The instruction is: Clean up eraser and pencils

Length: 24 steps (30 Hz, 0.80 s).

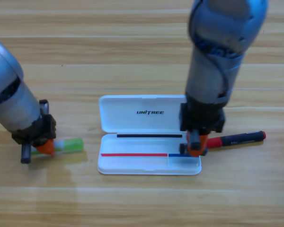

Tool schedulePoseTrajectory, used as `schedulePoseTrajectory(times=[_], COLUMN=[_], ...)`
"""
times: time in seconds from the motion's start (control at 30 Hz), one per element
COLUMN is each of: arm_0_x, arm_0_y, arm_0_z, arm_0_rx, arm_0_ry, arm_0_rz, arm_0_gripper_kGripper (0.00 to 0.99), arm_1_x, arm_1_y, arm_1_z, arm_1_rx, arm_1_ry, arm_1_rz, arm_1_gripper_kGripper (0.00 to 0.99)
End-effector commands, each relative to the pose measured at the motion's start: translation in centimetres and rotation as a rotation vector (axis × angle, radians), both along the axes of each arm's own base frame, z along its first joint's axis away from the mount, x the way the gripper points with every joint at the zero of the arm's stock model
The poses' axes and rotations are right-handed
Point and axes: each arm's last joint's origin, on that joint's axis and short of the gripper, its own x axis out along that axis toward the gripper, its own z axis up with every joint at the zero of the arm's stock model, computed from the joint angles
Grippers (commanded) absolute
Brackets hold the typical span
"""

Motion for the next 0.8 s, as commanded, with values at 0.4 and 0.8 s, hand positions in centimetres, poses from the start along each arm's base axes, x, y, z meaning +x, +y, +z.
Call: schedulePoseTrajectory(times=[0.4, 0.8], arm_0_x=[-1.08, -1.16], arm_0_y=[1.48, 1.55], arm_0_z=[2.25, 2.37], arm_0_rx=[0.002, 0.003], arm_0_ry=[-0.022, -0.023], arm_0_rz=[0.004, 0.004], arm_0_gripper_kGripper=[0.0, 0.0], arm_1_x=[0.43, 0.59], arm_1_y=[2.56, 2.84], arm_1_z=[-4.87, -4.96], arm_1_rx=[-0.1, -0.1], arm_1_ry=[0.038, 0.029], arm_1_rz=[0.02, 0.008], arm_1_gripper_kGripper=[0.0, 0.094])
